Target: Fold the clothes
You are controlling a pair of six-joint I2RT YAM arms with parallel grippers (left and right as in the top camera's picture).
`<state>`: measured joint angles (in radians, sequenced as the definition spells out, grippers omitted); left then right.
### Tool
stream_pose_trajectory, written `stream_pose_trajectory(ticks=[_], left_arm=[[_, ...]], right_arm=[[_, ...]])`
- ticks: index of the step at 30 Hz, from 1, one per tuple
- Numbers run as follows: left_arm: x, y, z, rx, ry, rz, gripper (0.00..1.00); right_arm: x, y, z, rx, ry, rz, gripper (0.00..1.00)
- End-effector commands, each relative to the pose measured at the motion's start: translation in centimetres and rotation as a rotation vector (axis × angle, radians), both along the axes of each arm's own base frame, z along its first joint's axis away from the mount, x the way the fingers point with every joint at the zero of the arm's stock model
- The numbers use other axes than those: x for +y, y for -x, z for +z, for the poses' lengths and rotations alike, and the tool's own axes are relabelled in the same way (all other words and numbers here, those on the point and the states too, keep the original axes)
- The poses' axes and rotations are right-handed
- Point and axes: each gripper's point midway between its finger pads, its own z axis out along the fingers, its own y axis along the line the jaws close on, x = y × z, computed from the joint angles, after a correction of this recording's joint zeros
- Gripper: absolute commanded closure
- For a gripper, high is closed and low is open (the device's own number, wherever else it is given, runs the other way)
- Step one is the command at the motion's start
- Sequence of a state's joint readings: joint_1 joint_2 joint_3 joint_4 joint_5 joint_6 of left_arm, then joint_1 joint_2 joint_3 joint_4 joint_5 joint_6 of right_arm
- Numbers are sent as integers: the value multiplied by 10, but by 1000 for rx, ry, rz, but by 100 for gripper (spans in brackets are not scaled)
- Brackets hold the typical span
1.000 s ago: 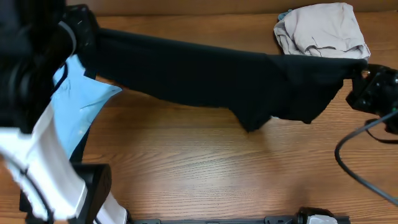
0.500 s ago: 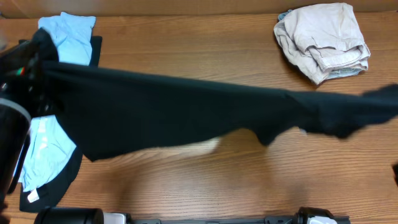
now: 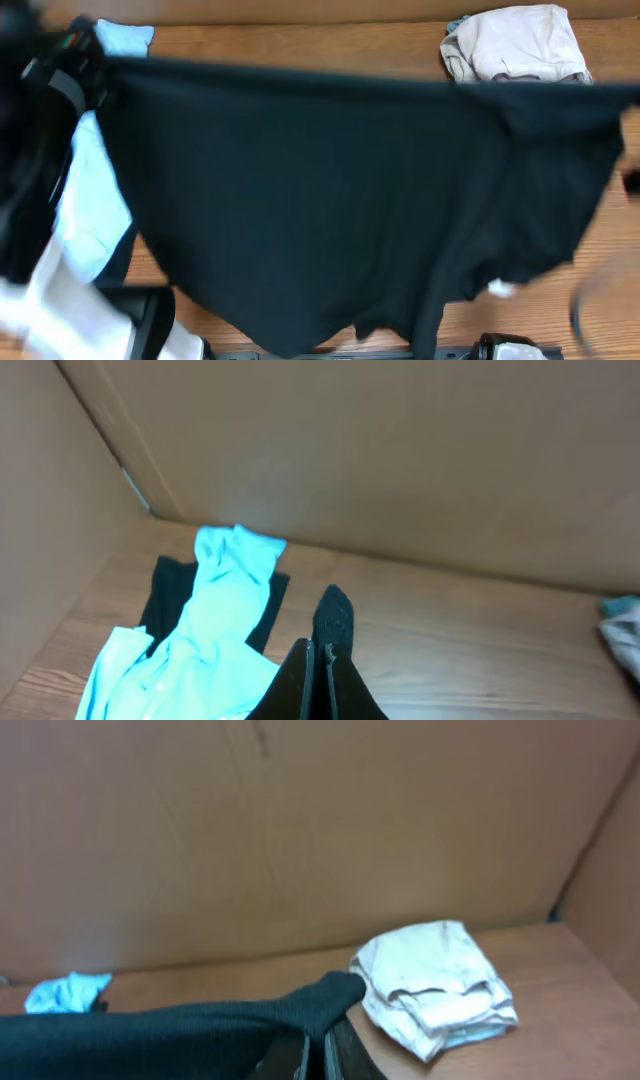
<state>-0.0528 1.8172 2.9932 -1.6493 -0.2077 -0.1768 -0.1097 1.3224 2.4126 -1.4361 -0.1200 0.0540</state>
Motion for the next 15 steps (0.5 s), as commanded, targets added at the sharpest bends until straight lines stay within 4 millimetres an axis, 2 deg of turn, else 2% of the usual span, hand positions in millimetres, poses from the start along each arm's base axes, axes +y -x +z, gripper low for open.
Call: stream_pose_trajectory(ticks=[1,3,4,7,10,15], left_arm=[[24,-63,-40,104,-105,120,96],[27,-98,-54,104,-135,133,96],[29,-118,-61,97,-150,143,96],[40,-146,-64,50,-157,184,96],[53,-158,-49,-34,-156,232,96],[54,-152,-8,-176,-132,232,96]], right_arm=[[-19,-91,-35,105,34,-30,96],[-21,-130,-42,96,30,-16,96],[-19,-156,-46,78,23,12,96],[-10,-193,-44,14,13,89,96],[-8,-210,-26,-83,23,112,96],[-8,-209,9,-210,46,110,96]])
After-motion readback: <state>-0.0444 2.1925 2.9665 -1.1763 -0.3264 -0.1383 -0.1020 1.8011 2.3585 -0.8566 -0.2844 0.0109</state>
